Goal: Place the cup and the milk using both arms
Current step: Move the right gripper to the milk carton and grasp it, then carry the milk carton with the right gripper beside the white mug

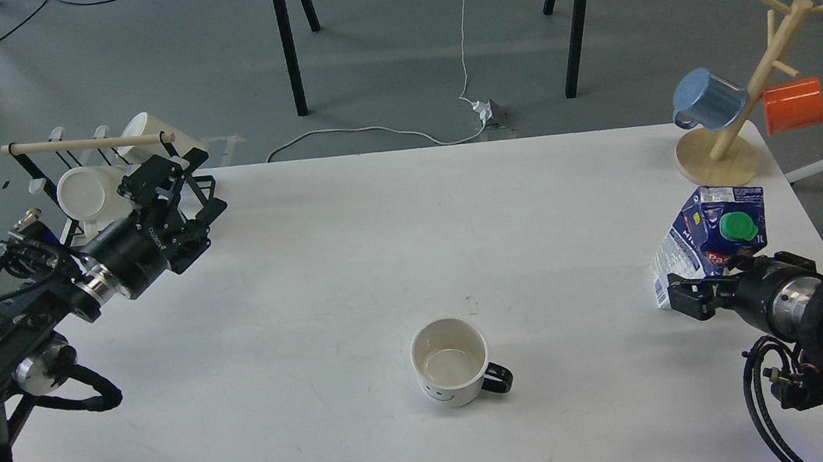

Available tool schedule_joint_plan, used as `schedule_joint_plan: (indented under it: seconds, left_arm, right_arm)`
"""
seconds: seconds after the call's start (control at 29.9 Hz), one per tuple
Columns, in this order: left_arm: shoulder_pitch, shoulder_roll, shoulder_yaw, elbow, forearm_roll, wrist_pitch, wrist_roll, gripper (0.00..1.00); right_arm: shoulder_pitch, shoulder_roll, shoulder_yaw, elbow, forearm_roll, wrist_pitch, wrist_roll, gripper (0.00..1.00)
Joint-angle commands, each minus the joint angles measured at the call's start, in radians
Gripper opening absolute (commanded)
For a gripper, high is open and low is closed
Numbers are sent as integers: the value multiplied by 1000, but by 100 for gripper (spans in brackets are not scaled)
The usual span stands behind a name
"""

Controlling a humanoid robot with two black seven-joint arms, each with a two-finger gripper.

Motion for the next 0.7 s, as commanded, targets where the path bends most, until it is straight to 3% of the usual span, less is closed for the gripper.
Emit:
schedule_joint_plan:
  seconds: [0.0,0.1,0.27,0.37,0.67]
  left_arm:
    - [0,0,0,2,0,0,0,91]
    - [0,0,3,15,0,0,0,91]
    - [3,0,20,43,0,0,0,91]
    - [5,-1,26,49,0,0,0,91]
    - [6,-1,26,51,0,0,0,92]
  right_arm:
    - [4,10,33,-1,0,0,2,96]
    - [2,14,53,-3,-2,2,2,89]
    - [1,14,59,-3,-3,12,4,55]
    - [1,14,59,-4,-6,12,4,39]
    - [-9,14,50,20,-20,44,-1,33]
